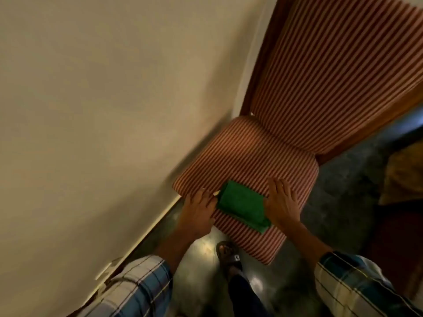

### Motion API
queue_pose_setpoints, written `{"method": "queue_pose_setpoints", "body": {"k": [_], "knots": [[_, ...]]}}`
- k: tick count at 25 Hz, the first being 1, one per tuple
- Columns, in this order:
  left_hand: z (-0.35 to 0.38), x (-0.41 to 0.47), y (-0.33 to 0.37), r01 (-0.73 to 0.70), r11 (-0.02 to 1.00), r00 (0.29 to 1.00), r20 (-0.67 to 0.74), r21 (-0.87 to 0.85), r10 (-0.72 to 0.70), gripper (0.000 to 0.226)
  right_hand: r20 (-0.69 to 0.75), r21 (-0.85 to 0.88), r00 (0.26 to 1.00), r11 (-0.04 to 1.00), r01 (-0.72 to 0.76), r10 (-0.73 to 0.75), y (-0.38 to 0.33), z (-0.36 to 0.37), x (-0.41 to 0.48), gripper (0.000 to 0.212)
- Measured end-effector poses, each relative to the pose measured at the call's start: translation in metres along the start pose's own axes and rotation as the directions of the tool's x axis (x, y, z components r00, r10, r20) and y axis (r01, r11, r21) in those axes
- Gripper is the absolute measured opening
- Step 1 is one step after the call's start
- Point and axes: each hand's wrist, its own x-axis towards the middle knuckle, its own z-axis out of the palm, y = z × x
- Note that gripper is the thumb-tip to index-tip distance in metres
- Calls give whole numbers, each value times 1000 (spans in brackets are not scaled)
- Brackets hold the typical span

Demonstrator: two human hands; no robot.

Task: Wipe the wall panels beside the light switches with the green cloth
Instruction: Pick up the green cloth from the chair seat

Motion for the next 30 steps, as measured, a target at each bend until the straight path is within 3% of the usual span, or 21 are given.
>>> {"method": "queue_pose_setpoints", "body": {"k": [4,7,9,13,17,19,22,25,30], "knots": [[10,71,21,-12,997,1000,26,-77,14,81,306,-43,946,994,-102,110,22,42,13,98],[20,112,42,-51,997,998,20,-54,52,96,272,-64,952,990,-129,142,24,65,9,109],[22,127,45,-75,997,994,80,15,74,97,197,-109,970,986,-123,143,24,72,8,98],[15,114,38,-158,977,986,70,140,149,44,180,34,978,993,-110,102,28,58,1,38],[5,60,12,-61,986,998,-5,-155,61,35,325,324,945,941,-93,-18,12,26,-16,17],[-2,17,-8,66,902,993,-65,-427,-103,33,339,421,933,906,-40,-116,-13,12,-24,16],[-19,-65,-47,118,606,914,-152,-787,-376,31,199,584,965,811,24,-172,-74,-19,-40,22],[-45,-161,-75,15,386,814,-213,-923,-540,27,8,823,987,561,86,-163,-148,-59,-75,34],[-84,-337,-111,-236,271,532,-357,-933,-768,28,-197,881,887,322,347,-417,-291,-127,-150,36]]}}
